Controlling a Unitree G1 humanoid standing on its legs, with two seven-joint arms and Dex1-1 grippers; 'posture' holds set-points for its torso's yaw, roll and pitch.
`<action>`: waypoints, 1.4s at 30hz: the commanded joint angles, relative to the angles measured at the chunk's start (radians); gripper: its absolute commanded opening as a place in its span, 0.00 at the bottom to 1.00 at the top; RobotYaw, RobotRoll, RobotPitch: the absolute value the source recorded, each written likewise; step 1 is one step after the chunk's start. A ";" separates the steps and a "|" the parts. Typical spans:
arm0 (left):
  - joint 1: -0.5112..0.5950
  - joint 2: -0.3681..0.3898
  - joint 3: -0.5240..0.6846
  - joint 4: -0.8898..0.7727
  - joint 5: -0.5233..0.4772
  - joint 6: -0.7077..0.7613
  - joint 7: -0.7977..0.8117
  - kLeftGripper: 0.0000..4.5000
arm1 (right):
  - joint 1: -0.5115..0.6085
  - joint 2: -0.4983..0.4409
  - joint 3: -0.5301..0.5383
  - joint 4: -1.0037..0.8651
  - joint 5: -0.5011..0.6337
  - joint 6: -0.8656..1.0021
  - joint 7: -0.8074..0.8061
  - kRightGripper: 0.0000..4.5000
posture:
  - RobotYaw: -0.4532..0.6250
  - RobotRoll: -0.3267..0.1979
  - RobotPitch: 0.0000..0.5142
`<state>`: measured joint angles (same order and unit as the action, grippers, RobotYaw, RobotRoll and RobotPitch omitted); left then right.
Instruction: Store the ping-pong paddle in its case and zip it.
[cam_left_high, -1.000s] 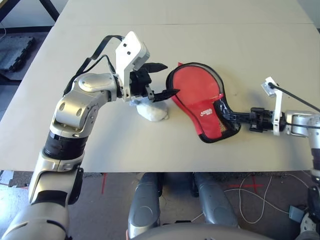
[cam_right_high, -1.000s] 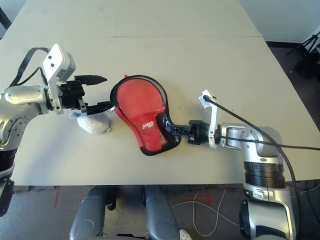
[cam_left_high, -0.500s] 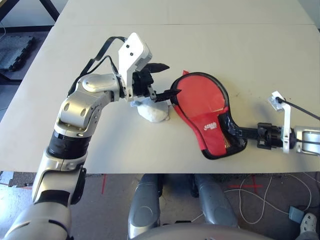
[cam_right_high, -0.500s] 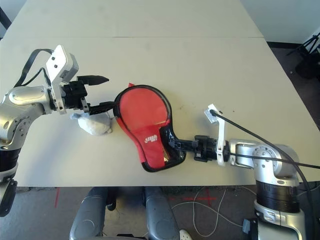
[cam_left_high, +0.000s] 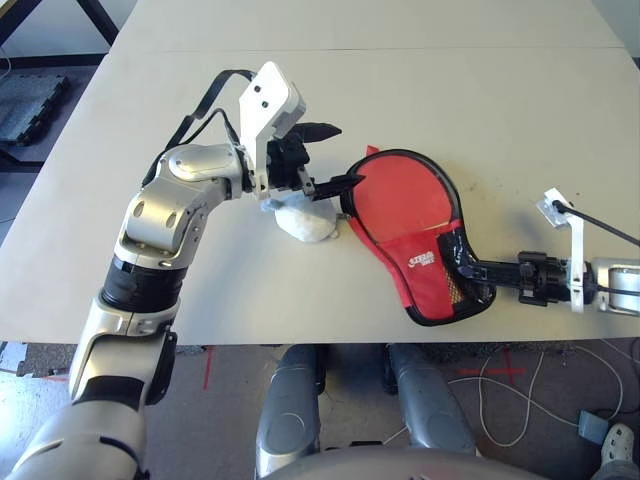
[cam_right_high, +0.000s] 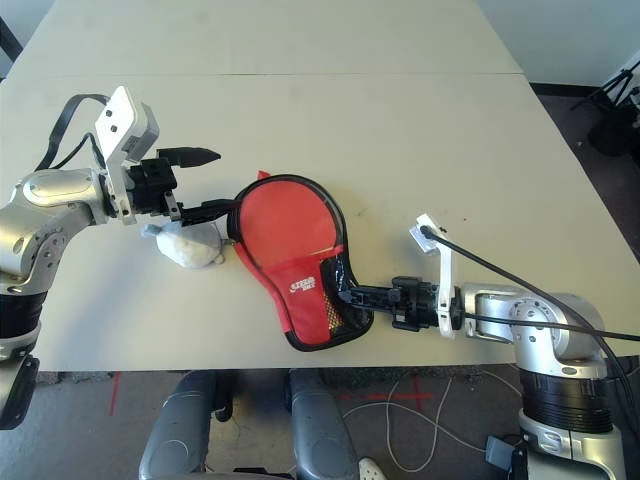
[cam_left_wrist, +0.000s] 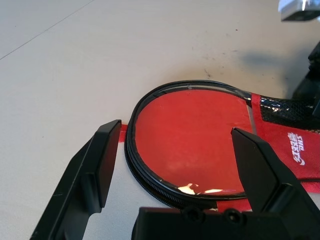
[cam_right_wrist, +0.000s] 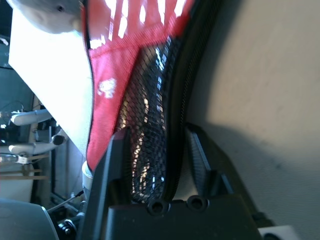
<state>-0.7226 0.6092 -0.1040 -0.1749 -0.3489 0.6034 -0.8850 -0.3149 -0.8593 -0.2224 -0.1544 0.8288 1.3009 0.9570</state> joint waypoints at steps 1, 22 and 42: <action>0.004 0.005 -0.016 0.001 0.010 -0.005 -0.012 1.00 | -0.024 -0.065 0.016 0.054 -0.022 -0.086 0.077 0.73 | 0.39 0.62 0.51; 0.002 0.048 0.006 -0.008 0.007 0.017 -0.028 1.00 | -0.464 0.052 0.225 0.686 -0.467 -0.966 0.342 1.00 | 0.41 0.62 0.51; 0.019 0.101 0.021 -0.054 -0.013 0.065 -0.022 1.00 | -0.601 0.231 0.417 0.927 -0.702 -1.302 0.566 1.00 | 0.45 0.62 0.52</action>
<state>-0.7197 0.6966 -0.0912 -0.2014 -0.3568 0.6558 -0.9028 -0.9145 -0.6320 0.1761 0.7486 0.1551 0.0325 1.5120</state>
